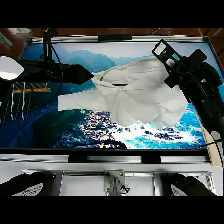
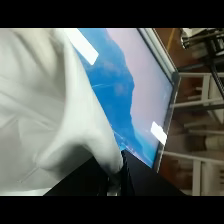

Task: Fold the shirts.

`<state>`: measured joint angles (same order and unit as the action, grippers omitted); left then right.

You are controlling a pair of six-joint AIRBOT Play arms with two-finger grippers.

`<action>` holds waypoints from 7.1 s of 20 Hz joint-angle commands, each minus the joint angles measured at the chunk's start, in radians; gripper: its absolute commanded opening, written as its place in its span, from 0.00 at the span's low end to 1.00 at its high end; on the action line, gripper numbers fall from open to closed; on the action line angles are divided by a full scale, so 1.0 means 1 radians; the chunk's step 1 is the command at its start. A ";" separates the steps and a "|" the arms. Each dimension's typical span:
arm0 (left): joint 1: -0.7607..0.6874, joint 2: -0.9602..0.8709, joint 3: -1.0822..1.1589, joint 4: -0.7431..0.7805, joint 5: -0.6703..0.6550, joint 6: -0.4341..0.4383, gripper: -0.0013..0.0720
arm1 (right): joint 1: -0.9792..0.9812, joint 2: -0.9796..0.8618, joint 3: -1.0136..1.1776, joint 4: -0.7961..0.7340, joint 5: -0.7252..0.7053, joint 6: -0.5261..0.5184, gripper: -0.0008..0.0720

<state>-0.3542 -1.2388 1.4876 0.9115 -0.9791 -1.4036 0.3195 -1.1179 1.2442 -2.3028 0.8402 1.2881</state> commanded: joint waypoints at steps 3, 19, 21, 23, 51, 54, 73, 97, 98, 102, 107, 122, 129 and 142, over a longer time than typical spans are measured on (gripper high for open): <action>-0.005 -0.018 0.001 -0.130 0.306 -0.017 0.08 | 0.064 -0.001 0.000 0.000 -0.002 0.009 0.13; -0.409 -0.064 0.000 0.007 0.179 0.338 0.08 | 0.217 -0.001 0.115 -0.099 0.298 0.306 0.13; -0.415 -0.064 0.000 0.016 0.139 0.336 0.08 | 0.193 -0.001 0.164 -0.098 0.301 0.316 0.13; -0.435 -0.064 0.000 0.016 0.140 0.337 0.08 | 0.171 -0.001 0.200 -0.098 0.298 0.316 0.13; -0.072 -0.085 0.335 0.154 -0.309 0.397 1.00 | 0.164 0.004 0.248 -0.112 0.203 0.320 0.13; -0.072 -0.116 0.335 0.134 -0.278 0.398 1.00 | 0.164 0.004 0.248 -0.104 0.203 0.319 0.13; -0.175 -0.097 0.336 -0.120 -0.019 0.500 0.08 | 0.164 -0.064 0.248 -0.084 0.283 0.382 0.13; -0.352 -0.043 0.361 0.581 -0.122 0.321 1.00 | 0.163 -0.063 0.249 -0.090 0.268 0.472 0.13; -0.312 -0.025 0.364 0.581 -0.136 0.297 1.00 | 0.163 -0.063 0.249 -0.090 0.243 0.472 0.13; -0.116 -0.017 0.364 0.446 -0.212 0.268 1.00 | 0.168 -0.063 0.249 -0.089 0.173 0.472 0.13; 0.018 -0.151 0.359 -0.068 -0.373 0.383 1.00 | 0.188 -0.063 0.248 -0.092 0.173 0.472 0.13; -0.025 -0.276 0.359 -0.089 -0.398 0.482 0.08 | 0.224 -0.060 0.249 -0.058 0.212 0.488 0.13; -0.024 -0.274 0.360 -0.076 -0.333 0.634 0.08 | 0.276 0.018 0.249 -0.049 0.216 0.591 0.49; -0.024 -0.237 0.360 -0.074 -0.320 0.663 0.08 | -0.140 -0.037 0.248 0.741 -0.120 0.416 0.64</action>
<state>-0.3790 -1.4796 1.8473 0.8379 -1.3022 -0.7444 0.3046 -1.0939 1.4925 -1.8496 0.7990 1.8839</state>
